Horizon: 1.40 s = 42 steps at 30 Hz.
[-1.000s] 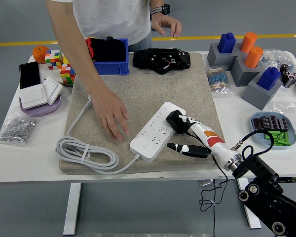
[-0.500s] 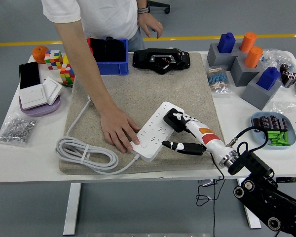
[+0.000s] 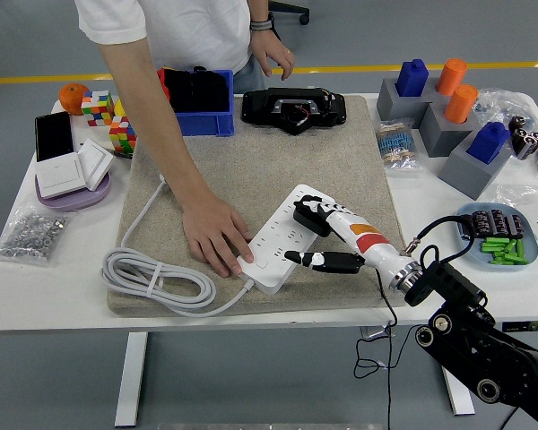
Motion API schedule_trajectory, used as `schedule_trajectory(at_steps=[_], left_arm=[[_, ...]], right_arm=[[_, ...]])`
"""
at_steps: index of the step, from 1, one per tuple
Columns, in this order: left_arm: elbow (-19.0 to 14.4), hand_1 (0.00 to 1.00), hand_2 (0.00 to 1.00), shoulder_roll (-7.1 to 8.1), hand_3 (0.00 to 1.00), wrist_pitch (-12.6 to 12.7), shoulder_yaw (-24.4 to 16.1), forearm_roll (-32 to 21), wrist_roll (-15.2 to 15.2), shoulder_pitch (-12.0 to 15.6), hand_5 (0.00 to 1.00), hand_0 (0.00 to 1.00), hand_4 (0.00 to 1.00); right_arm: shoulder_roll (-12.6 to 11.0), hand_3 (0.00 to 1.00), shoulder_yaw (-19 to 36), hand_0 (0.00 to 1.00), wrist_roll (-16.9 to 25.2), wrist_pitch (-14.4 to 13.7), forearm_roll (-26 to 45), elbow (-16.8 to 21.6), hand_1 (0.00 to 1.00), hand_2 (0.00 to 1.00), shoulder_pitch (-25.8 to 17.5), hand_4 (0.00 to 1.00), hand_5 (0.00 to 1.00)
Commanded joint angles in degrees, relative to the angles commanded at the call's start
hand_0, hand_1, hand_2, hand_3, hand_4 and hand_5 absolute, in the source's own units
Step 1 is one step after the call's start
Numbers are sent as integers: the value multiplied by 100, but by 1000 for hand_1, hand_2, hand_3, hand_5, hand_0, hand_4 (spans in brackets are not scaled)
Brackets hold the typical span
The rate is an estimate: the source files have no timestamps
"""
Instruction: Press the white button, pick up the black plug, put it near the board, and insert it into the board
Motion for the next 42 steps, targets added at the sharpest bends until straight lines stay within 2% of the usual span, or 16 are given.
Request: schedule_trajectory(at_steps=[17, 24, 31, 42], left_arm=[[0, 669, 646, 6, 650, 3, -4, -9, 6, -5, 193, 700, 556], [0, 669, 646, 5, 650, 2, -14, 2, 8, 2, 194, 701, 555], [0, 670, 646, 6, 650, -2, -27, 21, 12, 1, 194, 701, 555], [0, 669, 646, 4, 649, 2, -42, 31, 12, 7, 196, 701, 555]], right_arm=[[-24, 934, -272, 998, -135, 65, 34, -222, 976, 936, 82, 998, 843], [-25, 933, -157, 998, -119, 49, 36, -55, 973, 937, 111, 998, 842], [-25, 932, -324, 998, -131, 69, 51, 2, 973, 933, 183, 998, 840], [-108, 928, 43, 998, -97, 57, 34, 598, 970, 932, 238, 998, 838]])
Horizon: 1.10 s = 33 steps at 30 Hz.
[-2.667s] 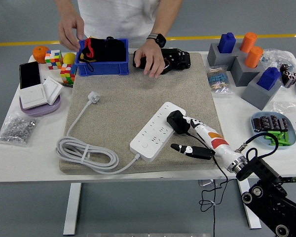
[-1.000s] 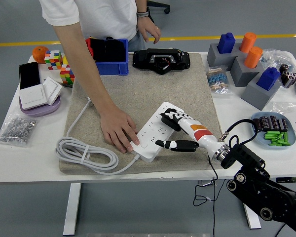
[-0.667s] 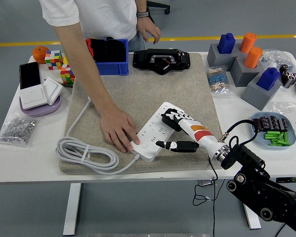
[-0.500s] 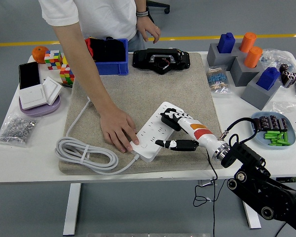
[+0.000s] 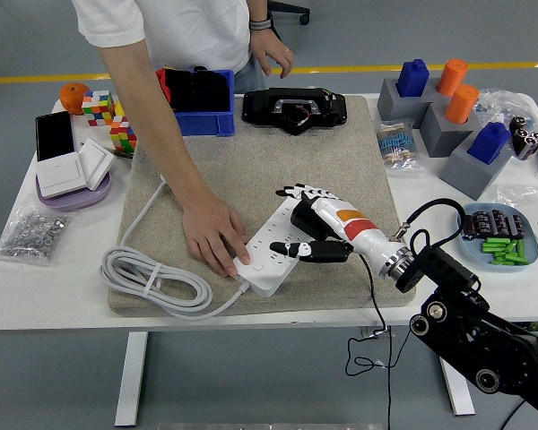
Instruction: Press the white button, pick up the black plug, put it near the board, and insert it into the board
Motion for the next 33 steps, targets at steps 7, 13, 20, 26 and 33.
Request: schedule_trajectory(at_steps=[7, 13, 20, 26, 33], left_arm=[[0, 670, 645, -8, 649, -2, -15, 20, 3, 6, 195, 701, 554], [0, 670, 645, -13, 649, -1, -10, 19, -2, 15, 193, 701, 553], [0, 669, 645, -11, 649, -6, 13, 16, -5, -11, 193, 701, 553], [0, 670, 645, 42, 649, -33, 108, 21, -12, -117, 194, 701, 552], [0, 670, 645, 46, 649, -25, 0, 117, -17, -15, 189, 701, 551]], right_arm=[[-76, 926, 284, 998, 8, 4, -44, 287, 968, 929, -73, 998, 837], [-184, 918, 700, 998, 122, -33, -48, 473, 959, 924, -365, 998, 835], [-264, 874, 1361, 973, 321, -134, 32, 534, 912, 880, -850, 998, 755], [-325, 834, 1950, 934, 336, -161, -9, 550, 879, 850, -1234, 998, 610], [-253, 830, 2713, 932, 314, -170, -96, 659, 870, 843, -1844, 998, 600]])
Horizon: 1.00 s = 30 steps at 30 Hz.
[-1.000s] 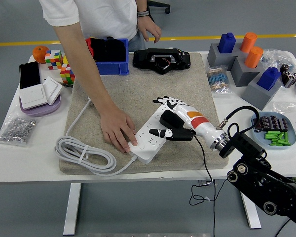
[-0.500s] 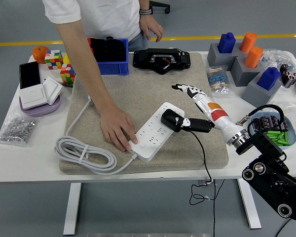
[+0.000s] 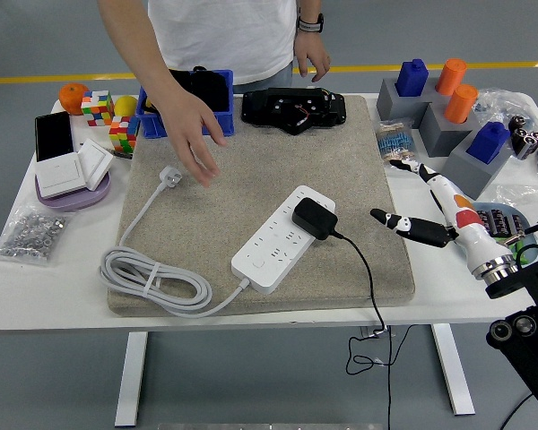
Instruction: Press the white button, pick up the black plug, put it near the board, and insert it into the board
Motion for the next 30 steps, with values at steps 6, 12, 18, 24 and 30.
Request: schedule_trajectory(at_steps=[6, 12, 18, 24, 30], left_arm=[[0, 670, 645, -20, 649, -8, 136, -116, -11, -81, 189, 701, 552], [0, 669, 646, 11, 650, -27, 114, -22, -8, -87, 187, 701, 554], [0, 669, 645, 28, 650, -18, 67, -4, -24, -50, 187, 701, 554], [0, 669, 645, -23, 650, -16, 109, -67, -25, -20, 187, 702, 554], [0, 670, 645, -39, 650, -9, 114, -97, -30, -1, 188, 701, 557]], right_arm=[[134, 825, 508, 929, -13, -2, -48, 57, 864, 835, -195, 998, 577], [195, 821, 946, 924, -10, -23, -34, 120, 851, 824, -375, 998, 567], [354, 819, 1388, 924, -35, -27, -41, 169, 847, 821, -563, 998, 552], [375, 818, 1565, 921, -52, -27, -28, 157, 845, 818, -618, 998, 539], [438, 814, 1758, 909, -109, -21, -36, 181, 837, 812, -652, 998, 537]])
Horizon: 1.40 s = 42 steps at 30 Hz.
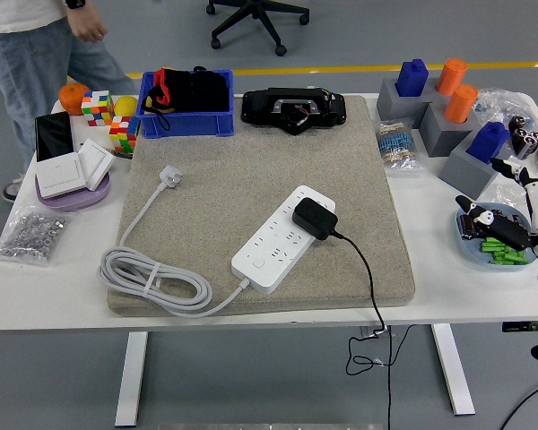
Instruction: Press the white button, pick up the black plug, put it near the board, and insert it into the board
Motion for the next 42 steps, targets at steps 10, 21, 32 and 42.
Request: schedule_trajectory(at_steps=[10, 21, 32, 42], left_arm=[[0, 670, 646, -5, 650, 10, -61, 24, -3, 34, 189, 701, 560], [0, 670, 647, -57, 651, 6, -45, 1, -21, 64, 192, 701, 562], [0, 670, 647, -69, 651, 5, -51, 41, -45, 75, 193, 701, 563], [0, 670, 647, -95, 651, 22, -72, 10, -59, 101, 192, 701, 564]], right_arm=[[57, 804, 275, 858, -48, 1, -8, 35, 786, 775, -69, 998, 521], [69, 799, 584, 848, -121, 13, -55, 150, 773, 764, -136, 990, 507], [114, 790, 908, 849, -164, 40, -79, 268, 763, 758, -187, 983, 500], [170, 787, 1078, 844, -171, 40, -73, 437, 759, 757, -300, 975, 491]])
